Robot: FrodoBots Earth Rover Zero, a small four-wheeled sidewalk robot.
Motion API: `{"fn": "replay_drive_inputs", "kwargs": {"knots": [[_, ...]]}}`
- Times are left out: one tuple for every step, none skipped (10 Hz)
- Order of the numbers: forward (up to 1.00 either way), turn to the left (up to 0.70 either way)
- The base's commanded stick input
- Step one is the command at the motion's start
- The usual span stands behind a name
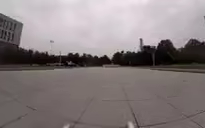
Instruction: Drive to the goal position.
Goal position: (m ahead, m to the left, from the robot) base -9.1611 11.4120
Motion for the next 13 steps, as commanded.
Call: {"fn": "replay_drive_inputs", "kwargs": {"knots": [[0.04,0.7],[0.04,0.7],[0.04,0.7],[0.04,0.7],[0.04,0.7],[0.04,0.7],[0.04,0.7],[0.04,0.7],[0.04,0.7],[0.04,0.57],[0.04,0.22],[0.04,0.0],[0.04,0.0]]}}
